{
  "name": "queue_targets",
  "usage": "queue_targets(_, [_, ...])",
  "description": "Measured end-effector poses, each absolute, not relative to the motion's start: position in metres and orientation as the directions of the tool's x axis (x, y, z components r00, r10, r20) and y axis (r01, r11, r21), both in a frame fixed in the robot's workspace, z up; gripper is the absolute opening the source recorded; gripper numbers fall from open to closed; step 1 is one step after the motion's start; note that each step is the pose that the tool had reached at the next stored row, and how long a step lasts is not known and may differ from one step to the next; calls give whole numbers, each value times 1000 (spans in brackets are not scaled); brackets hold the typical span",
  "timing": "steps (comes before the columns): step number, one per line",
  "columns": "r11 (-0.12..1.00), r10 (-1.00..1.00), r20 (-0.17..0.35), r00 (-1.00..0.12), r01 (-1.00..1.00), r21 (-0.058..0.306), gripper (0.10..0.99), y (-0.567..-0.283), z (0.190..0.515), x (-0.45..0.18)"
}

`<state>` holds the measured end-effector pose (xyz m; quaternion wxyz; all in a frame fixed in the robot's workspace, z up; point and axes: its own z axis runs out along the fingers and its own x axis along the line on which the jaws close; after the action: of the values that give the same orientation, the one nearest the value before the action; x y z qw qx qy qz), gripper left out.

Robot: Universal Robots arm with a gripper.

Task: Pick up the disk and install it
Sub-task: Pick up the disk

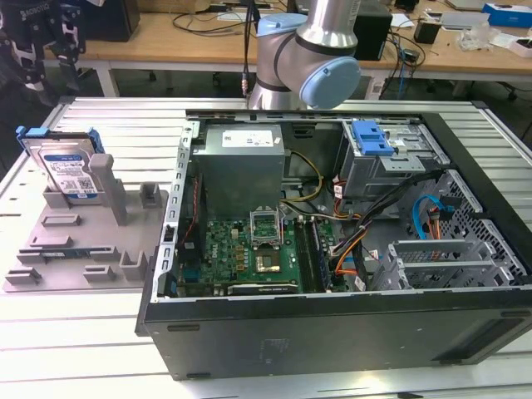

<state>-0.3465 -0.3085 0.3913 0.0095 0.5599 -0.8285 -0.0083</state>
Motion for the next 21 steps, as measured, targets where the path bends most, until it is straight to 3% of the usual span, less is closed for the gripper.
queue_targets(10, [240, -970, 34, -240, -971, -4, 541, -309, 389, -346])
queue_targets(15, [106, -994, 34, -107, -994, -7, 541, -308, 385, -346])
queue_targets(21, [47, -998, 34, -47, -999, -7, 541, -308, 383, -349])
